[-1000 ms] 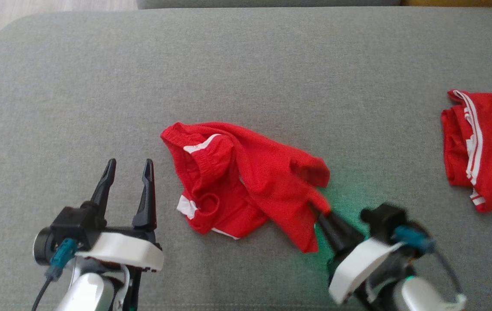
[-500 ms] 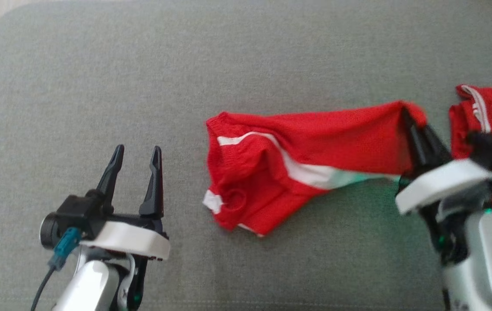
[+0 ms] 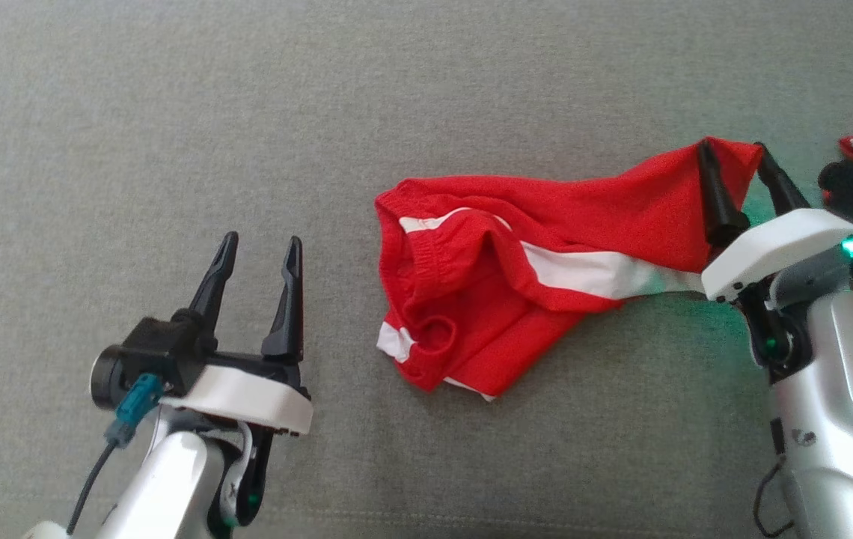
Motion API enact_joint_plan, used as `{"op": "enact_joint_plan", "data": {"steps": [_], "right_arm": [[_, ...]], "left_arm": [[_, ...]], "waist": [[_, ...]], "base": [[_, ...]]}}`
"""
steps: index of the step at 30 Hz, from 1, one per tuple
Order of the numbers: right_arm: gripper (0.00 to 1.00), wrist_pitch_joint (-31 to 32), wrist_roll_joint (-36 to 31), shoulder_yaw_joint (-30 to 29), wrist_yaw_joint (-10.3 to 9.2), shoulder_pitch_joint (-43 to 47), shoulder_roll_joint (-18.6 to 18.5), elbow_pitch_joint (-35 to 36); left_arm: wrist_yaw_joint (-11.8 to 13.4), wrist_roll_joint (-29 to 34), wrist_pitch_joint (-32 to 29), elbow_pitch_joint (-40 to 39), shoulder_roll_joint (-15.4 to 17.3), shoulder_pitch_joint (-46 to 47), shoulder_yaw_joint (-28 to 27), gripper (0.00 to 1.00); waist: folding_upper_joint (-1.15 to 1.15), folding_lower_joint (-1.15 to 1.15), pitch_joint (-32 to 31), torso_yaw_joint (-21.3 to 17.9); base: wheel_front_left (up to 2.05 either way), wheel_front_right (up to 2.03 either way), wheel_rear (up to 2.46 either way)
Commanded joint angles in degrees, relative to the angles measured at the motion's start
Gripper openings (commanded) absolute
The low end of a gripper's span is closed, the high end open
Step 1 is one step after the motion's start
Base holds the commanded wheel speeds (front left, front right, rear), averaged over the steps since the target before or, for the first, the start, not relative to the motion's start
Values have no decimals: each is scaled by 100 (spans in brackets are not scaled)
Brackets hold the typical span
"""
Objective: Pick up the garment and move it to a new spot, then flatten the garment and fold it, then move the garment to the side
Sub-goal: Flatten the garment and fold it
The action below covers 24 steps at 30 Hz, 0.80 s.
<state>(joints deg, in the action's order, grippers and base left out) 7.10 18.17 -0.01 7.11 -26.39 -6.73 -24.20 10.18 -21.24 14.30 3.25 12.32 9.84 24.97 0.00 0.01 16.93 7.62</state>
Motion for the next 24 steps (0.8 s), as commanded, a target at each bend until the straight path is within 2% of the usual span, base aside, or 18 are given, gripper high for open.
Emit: {"op": "enact_joint_plan", "data": {"steps": [1, 7, 11, 17, 24], "right_arm": [[100, -132, 54, 136, 37, -99, -76, 231], [100, -698, -159, 171, 37, 232, -268, 1103], [100, -779, -430, 136, 37, 696, -375, 1901], [100, -577, -748, 146, 37, 1789, -150, 2962], [100, -345, -778, 198, 37, 2678, 139, 3501]], "left_arm": [[-10, 52, 68, -155, 57, 161, -231, 100], [-8, 83, 69, -111, 128, 40, -298, 100], [31, 98, 69, -132, 209, -51, -344, 100], [132, 113, 36, -229, 325, -256, -384, 100], [232, 92, -87, -364, 428, -486, -400, 100]], "waist": [[0, -1, -60, -57], [0, -1, -302, -267], [0, -1, -465, -355], [0, -1, -688, -443], [0, -1, -816, -533]], "base": [[0, 0, 0], [0, 0, 0], [0, 0, 0], [0, 0, 0], [0, 0, 0]]}}
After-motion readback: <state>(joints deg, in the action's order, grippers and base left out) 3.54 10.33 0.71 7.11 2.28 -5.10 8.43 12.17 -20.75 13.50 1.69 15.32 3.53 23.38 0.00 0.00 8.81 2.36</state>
